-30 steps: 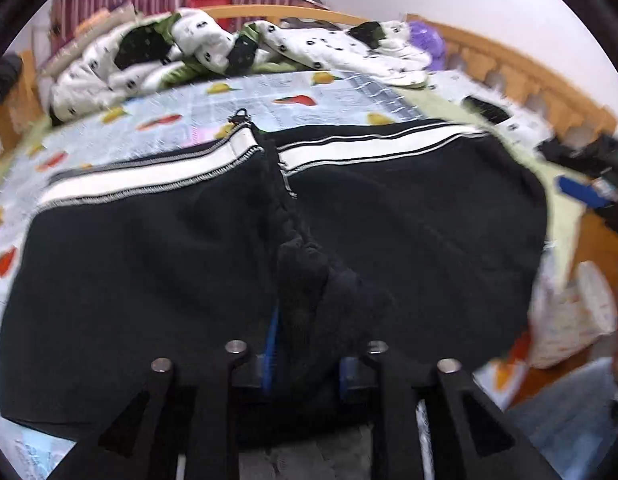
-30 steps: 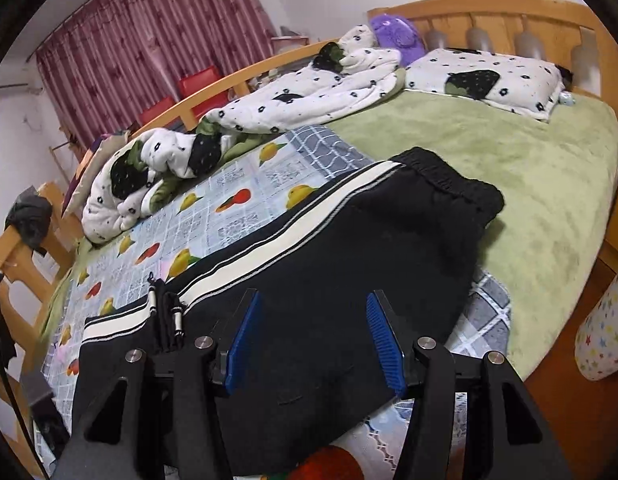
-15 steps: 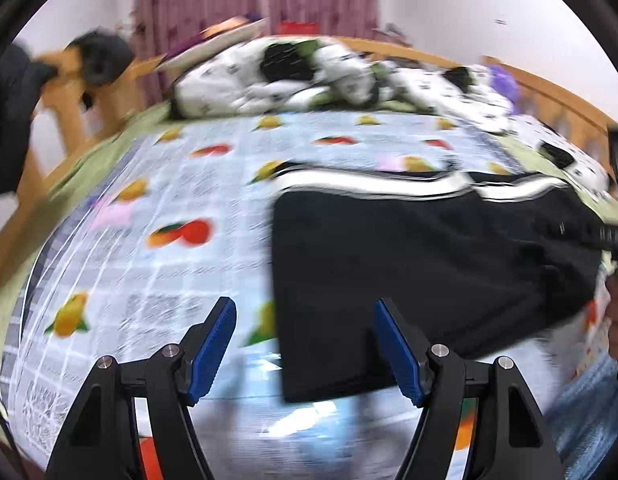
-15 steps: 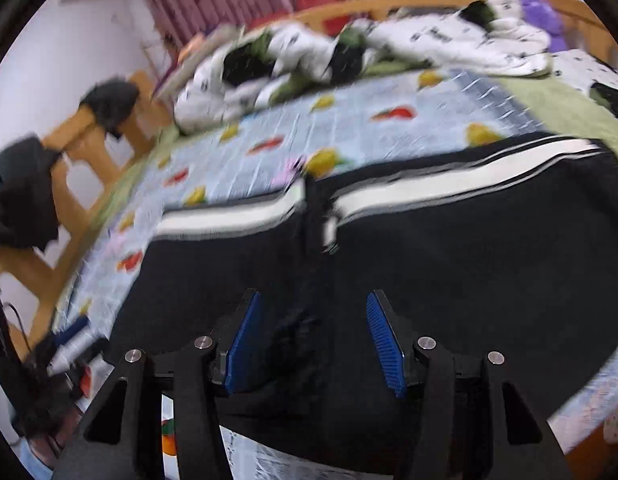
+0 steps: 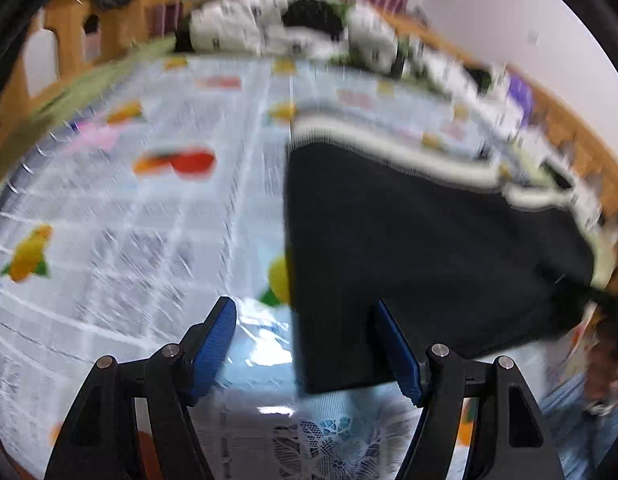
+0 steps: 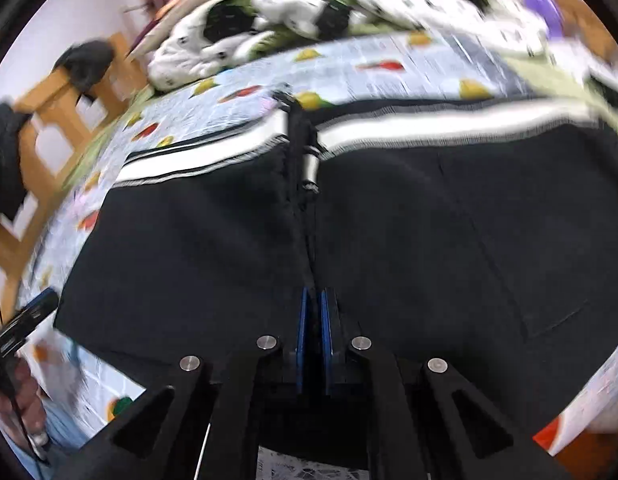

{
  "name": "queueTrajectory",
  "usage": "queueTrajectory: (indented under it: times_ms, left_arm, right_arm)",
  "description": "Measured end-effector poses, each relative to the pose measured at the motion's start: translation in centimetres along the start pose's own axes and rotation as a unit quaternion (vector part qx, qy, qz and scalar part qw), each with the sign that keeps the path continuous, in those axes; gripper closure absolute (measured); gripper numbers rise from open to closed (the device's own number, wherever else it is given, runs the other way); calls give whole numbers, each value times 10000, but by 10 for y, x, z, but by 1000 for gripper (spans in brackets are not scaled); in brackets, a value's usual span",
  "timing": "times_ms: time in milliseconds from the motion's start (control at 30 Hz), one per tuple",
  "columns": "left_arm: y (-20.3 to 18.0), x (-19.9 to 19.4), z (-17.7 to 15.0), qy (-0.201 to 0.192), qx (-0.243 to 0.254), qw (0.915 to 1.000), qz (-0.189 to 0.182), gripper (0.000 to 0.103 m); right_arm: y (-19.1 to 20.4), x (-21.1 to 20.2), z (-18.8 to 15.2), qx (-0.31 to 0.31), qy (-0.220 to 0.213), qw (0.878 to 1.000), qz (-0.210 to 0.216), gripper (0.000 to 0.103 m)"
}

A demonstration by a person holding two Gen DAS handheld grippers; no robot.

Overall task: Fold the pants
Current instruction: 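Grasp the elastic cuff with the right tool and lift it toward the waistband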

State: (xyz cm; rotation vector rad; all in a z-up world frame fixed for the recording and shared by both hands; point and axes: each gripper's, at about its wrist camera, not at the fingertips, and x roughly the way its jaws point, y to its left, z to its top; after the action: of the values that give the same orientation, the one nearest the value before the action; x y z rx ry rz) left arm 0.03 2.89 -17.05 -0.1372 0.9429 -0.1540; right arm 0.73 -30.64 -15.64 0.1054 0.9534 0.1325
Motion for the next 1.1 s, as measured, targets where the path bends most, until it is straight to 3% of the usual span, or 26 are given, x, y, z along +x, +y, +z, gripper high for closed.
queueTrajectory:
  times_ms: [100, 233, 333, 433, 533, 600, 700, 833, 967, 1100]
  left_arm:
    - [-4, -7, 0, -182, 147, 9997, 43, 33]
    - [1, -19, 7, -520, -84, 9986, -21, 33]
    - [3, -14, 12, -388, -237, 9990, 46, 34]
    - [8, -17, 19, -482, -384, 9981, 47, 34]
    - [6, -27, 25, -593, -295, 9978, 54, 35]
    - [4, -31, 28, -603, -226, 9977, 216, 35]
    - [7, -27, 31, -539, -340, 9976, 269, 35]
    - [10, -15, 36, -282, -535, 9982, -44, 35]
    - [11, 7, 40, -41, -524, 9984, -206, 35]
    - [14, 32, 47, 134, -577, 9972, -454, 35]
  right_arm:
    - [-2, -15, -3, 58, -204, 9997, 74, 93]
    - [-4, -25, -5, 185, -420, 9978, 469, 89]
    - [5, -2, -12, -227, 64, 9997, 11, 88]
    - [1, -12, -17, -133, 102, 9998, 122, 88]
    - [-14, -42, -17, 98, -114, 9998, 110, 87]
    - [-29, -64, -13, 187, -337, 9992, -130, 75]
    - [-72, -103, -11, 343, -882, 9909, -954, 47]
    - [-152, -118, -13, 712, -1083, 9731, -1906, 41]
    - [-236, -101, -10, 1630, -999, 9686, -1587, 41]
    - [-291, -69, -3, 2326, -954, 9614, -1117, 41]
